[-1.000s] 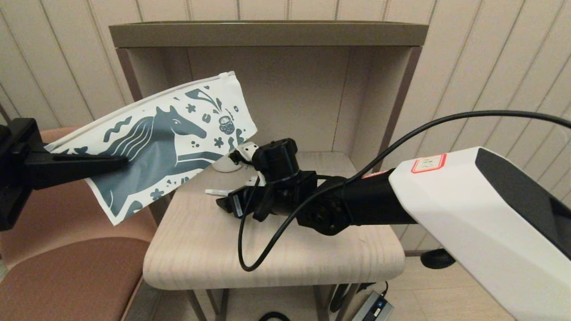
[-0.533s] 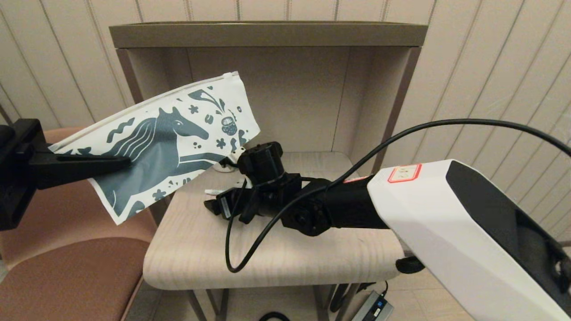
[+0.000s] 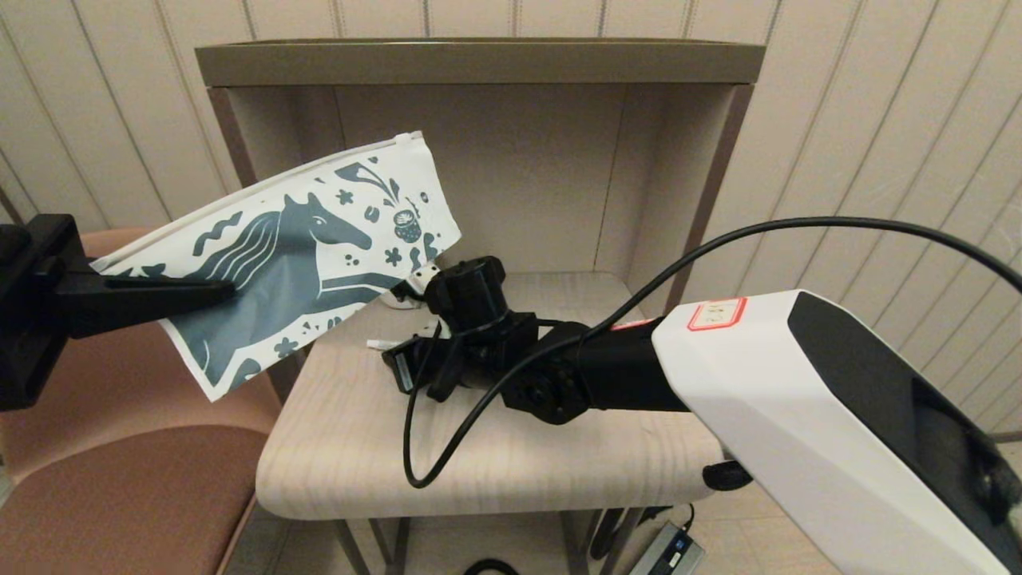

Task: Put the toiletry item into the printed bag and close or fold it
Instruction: Pick up the toothpaste

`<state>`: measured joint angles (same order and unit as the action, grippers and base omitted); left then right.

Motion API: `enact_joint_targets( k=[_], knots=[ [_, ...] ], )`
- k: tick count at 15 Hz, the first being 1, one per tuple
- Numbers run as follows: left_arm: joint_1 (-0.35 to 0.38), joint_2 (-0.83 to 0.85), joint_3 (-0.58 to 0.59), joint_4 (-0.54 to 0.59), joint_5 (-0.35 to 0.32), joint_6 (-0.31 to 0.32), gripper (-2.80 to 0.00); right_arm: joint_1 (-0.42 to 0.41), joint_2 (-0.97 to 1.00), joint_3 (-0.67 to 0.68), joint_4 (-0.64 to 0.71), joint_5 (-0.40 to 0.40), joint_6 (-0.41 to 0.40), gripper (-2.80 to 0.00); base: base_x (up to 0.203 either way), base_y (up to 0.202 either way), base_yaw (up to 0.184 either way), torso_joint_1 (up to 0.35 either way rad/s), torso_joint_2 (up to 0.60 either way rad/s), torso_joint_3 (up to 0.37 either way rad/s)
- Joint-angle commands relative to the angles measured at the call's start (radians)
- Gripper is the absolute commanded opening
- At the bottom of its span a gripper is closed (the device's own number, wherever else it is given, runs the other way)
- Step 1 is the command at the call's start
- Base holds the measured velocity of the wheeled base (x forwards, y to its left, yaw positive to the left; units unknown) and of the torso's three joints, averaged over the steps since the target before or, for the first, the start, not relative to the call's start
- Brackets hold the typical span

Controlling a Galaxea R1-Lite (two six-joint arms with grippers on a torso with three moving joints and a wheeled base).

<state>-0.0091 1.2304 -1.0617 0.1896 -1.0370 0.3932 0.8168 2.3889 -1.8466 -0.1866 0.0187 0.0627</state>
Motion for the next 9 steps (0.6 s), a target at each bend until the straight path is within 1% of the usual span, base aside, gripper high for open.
enact_joint_targets(
  k=[1, 5, 9],
  knots=[
    [0.000, 0.005, 0.003, 0.001, -0.006, 0.003, -2.80, -0.001, 0.003, 0.006, 0.001, 0.001, 0.002, -2.80, 0.000, 0.000, 0.000, 0.000, 0.00, 0.000],
    [0.000, 0.009, 0.011, -0.010, -0.006, 0.001, -2.80, -0.008, -0.028, 0.036, 0.001, 0.000, 0.001, -2.80, 0.000, 0.000, 0.000, 0.000, 0.00, 0.000],
    [0.000, 0.013, 0.009, -0.013, -0.006, -0.005, -2.80, -0.029, -0.104, 0.118, -0.005, 0.000, 0.006, -2.80, 0.000, 0.000, 0.000, 0.000, 0.00, 0.000]
  ],
)
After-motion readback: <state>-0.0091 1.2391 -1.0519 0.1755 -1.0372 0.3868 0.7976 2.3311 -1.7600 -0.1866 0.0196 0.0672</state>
